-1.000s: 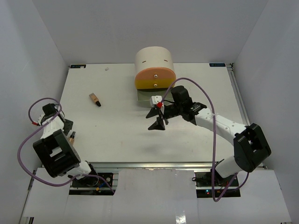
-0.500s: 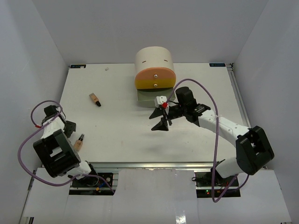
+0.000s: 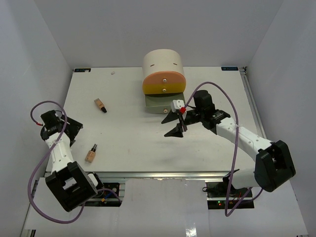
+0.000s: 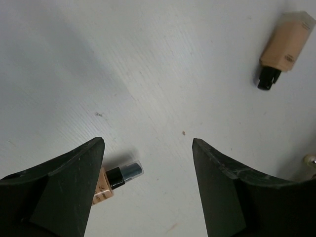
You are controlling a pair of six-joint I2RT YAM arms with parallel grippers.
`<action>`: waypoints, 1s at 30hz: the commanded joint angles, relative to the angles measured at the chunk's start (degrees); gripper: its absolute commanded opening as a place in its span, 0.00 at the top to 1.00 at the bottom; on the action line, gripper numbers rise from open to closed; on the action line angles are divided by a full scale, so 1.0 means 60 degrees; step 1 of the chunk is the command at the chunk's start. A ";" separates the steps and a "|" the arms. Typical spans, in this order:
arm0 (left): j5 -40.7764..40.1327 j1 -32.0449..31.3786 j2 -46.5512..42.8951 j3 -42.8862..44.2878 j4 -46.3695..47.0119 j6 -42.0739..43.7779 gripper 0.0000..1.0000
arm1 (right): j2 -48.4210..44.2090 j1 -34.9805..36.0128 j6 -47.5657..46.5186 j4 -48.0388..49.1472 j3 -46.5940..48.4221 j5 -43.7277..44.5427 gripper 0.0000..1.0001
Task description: Organize the makeup
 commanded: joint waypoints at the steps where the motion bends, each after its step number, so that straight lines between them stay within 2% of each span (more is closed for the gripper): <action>1: 0.1647 0.0026 -0.0321 -0.0028 0.0242 0.1112 0.15 | -0.0292 -0.0134 -0.1201 -0.1325 0.0693 -0.1568 0.21; 3: 0.1798 0.0020 -0.0160 0.0237 -0.0027 0.1320 0.15 | -0.0115 -0.0065 -0.2648 -0.2253 0.0931 -0.2058 0.10; 5: 0.1841 0.0020 -0.0084 0.0420 -0.0294 0.1389 0.15 | 0.0149 0.0272 -0.4729 -0.4374 0.1203 -0.1848 0.09; 8: 0.1851 0.0020 -0.0412 0.0355 -0.0421 0.1236 0.14 | 0.0812 0.1513 -0.9932 -0.7911 0.1685 -0.0599 0.10; 10: 0.1991 0.0020 -0.0764 0.0295 -0.0535 0.1110 0.14 | 0.1360 0.2416 -1.2366 -0.8761 0.1781 0.0569 0.10; 12: 0.2137 0.0020 -0.1001 0.0216 -0.0665 0.0877 0.14 | 0.1788 0.3069 -1.3593 -0.8766 0.1955 0.1498 0.08; 14: 0.2107 0.0033 -0.1185 0.0194 -0.0822 0.0675 0.14 | 0.2332 0.3502 -1.4078 -0.8654 0.2325 0.2129 0.08; 16: 0.1926 0.0027 -0.1448 0.0082 -0.0881 0.0392 0.14 | 0.3312 0.4017 -1.3694 -0.7972 0.3143 0.2595 0.05; 22: 0.1549 0.0034 -0.1923 0.0147 -0.0923 0.0043 0.13 | 0.4771 0.5560 -1.0812 -0.4381 0.4345 0.3774 0.06; 25: 0.1015 0.0034 -0.1980 0.0382 -0.1075 -0.0160 0.12 | 0.5402 0.5902 -1.0120 -0.3269 0.4680 0.4151 0.07; 30: -0.0299 0.0024 -0.2017 0.0841 -0.1514 -0.0734 0.11 | 0.6875 0.6134 -0.9895 -0.3039 0.6283 0.4349 0.05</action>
